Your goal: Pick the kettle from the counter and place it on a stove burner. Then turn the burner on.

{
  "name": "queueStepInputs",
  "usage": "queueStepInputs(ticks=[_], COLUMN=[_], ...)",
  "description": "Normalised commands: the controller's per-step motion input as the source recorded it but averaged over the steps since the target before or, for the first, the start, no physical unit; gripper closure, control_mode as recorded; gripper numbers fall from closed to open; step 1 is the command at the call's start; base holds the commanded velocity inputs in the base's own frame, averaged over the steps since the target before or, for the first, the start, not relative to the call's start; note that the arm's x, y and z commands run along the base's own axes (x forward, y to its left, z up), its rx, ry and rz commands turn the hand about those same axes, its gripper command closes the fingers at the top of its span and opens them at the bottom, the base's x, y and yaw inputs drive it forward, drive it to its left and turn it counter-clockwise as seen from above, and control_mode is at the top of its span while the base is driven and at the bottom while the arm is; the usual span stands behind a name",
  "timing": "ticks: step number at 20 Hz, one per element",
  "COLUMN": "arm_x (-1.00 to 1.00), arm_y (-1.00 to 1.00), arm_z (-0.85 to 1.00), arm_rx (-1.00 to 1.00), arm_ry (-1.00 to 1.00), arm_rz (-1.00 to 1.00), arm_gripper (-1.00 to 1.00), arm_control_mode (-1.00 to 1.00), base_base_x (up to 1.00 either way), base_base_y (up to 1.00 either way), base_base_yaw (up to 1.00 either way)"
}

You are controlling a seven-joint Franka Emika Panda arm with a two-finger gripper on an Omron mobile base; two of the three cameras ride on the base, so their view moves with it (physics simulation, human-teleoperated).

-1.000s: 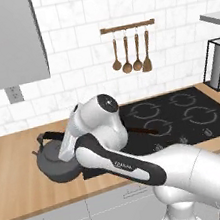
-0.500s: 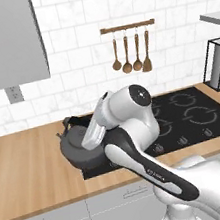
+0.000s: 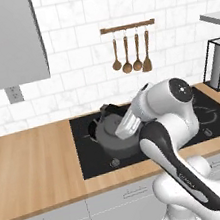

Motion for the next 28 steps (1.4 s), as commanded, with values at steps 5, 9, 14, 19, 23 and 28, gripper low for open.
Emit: queueStepInputs(ticks=[5, 9, 14, 19, 23, 28], arm_x=[-0.03, 0.02, 0.00, 0.00, 0.00, 0.15], arm_y=[-1.00, -0.98, -1.00, -1.00, -0.89, -0.60], arm_z=[0.17, 0.24, 0.29, 0.04, 0.00, -0.04], arm_rx=[-0.02, -0.10, -0.03, 0.00, 0.03, 0.04], arm_ry=[0.00, 0.00, -0.02, 0.00, 0.01, 0.00], arm_rz=[-0.25, -0.32, -0.26, -0.16, -0.12, -0.08], arm_gripper=[1.00, 1.00, 1.00, 1.00, 1.00, 1.00], arm_control_mode=[-1.00, -1.00, -1.00, -1.00, -1.00, -1.00], base_base_x=[0.00, 0.00, 0.00, 0.00, 0.00, 0.00], base_base_y=[0.00, 0.00, 0.00, 0.00, 0.00, 0.00], base_base_yaw=[0.00, 0.00, 0.00, 0.00, 0.00, 0.00])
